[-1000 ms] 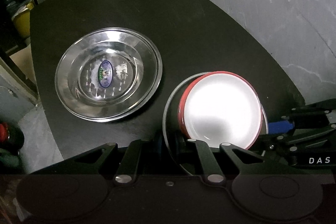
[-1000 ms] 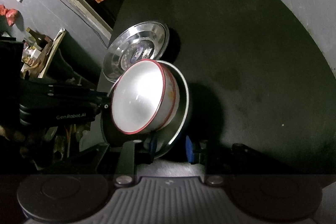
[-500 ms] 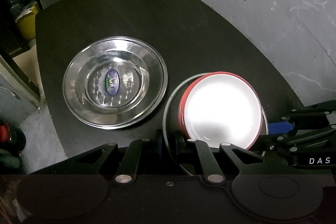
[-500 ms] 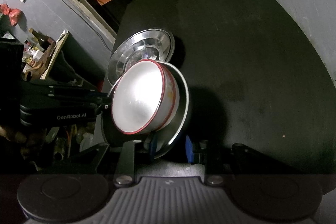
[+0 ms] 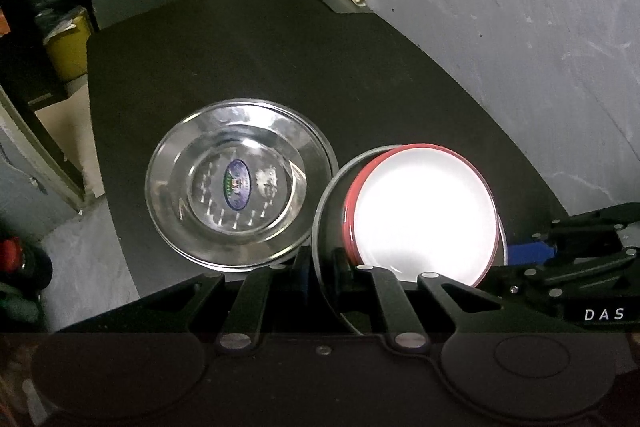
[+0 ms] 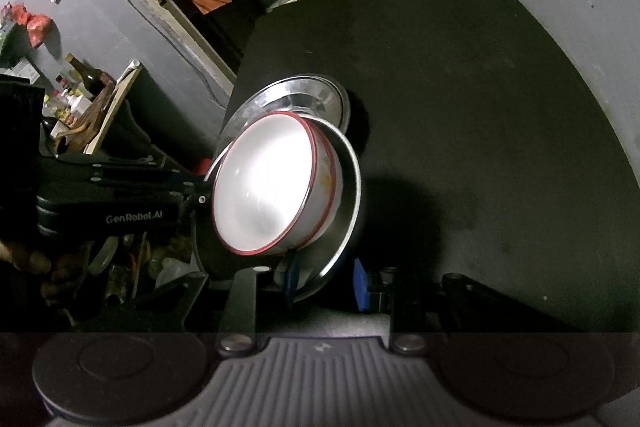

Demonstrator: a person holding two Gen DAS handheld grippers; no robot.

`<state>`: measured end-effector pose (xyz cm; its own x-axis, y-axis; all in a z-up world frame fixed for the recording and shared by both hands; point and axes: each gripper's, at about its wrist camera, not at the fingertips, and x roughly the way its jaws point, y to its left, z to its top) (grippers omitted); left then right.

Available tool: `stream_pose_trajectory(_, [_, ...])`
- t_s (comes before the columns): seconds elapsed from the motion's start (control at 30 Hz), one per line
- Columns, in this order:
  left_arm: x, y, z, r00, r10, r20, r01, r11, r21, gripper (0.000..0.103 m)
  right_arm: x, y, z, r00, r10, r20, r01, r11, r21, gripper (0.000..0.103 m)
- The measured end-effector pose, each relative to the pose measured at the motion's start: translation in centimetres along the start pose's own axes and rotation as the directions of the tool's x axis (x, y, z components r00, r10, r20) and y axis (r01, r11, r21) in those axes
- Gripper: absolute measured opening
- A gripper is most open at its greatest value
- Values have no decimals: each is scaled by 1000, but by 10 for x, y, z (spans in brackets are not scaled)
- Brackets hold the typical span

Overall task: Organize plates and bowls
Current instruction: 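Carry the bowl stack over the steel plate stack with both grippers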

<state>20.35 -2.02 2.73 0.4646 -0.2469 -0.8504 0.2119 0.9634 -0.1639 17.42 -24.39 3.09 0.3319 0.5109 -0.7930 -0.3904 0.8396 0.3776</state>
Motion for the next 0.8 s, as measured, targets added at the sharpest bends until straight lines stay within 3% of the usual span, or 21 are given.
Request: stream_pose_trajectory(0.8, [-7, 12, 2, 1000, 26, 16, -25, 999, -41, 9, 9, 10, 12, 1000, 18, -17, -19, 999, -37, 32])
